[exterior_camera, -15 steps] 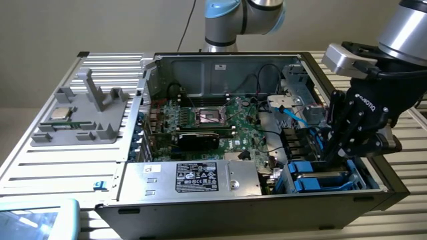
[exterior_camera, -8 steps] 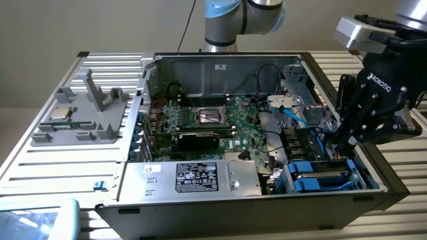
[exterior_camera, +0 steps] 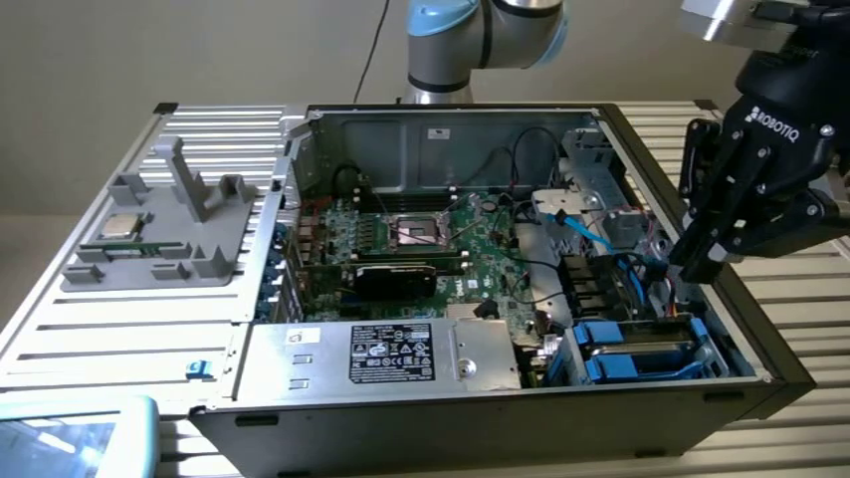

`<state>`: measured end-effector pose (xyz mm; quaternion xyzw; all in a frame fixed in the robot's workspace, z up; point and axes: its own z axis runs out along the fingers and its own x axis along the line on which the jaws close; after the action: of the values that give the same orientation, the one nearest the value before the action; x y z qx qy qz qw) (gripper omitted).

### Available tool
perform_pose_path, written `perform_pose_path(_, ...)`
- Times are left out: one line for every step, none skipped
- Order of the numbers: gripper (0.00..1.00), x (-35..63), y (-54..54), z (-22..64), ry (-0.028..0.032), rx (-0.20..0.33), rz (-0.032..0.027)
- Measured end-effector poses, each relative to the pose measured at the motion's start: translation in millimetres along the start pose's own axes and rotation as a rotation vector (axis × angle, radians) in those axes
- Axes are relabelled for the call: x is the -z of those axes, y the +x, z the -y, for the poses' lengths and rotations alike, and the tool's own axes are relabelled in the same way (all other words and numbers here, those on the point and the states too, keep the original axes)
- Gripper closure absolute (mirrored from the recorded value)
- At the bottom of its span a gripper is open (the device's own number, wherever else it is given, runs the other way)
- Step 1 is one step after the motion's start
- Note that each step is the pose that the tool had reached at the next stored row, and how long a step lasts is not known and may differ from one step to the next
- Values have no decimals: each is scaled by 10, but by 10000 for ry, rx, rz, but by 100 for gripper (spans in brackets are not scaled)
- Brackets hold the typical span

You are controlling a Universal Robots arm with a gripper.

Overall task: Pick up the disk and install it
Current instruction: 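Insert the first disk wire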

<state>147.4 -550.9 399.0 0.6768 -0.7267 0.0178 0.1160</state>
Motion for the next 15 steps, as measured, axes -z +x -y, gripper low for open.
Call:
perform_pose_path(75,9,-21,-4,5,-10,-68)
perform_pose_path(75,17,-42,-9,9,-19,-126)
perform_pose_path(75,26,-62,-17,13,-25,-179)
perform_pose_path(75,37,-78,-26,16,-32,-224)
perform_pose_path(75,51,-83,-32,19,-36,-251)
perform_pose_path(75,74,-81,-39,22,-40,-276)
perform_pose_path(75,98,-79,-45,30,-44,-293)
perform_pose_path(75,112,-79,-52,43,-47,-301)
perform_pose_path(75,116,-82,-62,59,-51,-299)
perform_pose_path(75,116,-87,-75,71,-53,-298)
perform_pose_path(75,115,-92,-96,89,-57,-298)
perform_pose_path(75,114,-93,-103,91,-58,-297)
perform_pose_path(75,114,-93,-103,91,-57,-296)
perform_pose_path(75,114,-93,-103,91,-58,-297)
perform_pose_path(75,114,-93,-103,91,-58,-297)
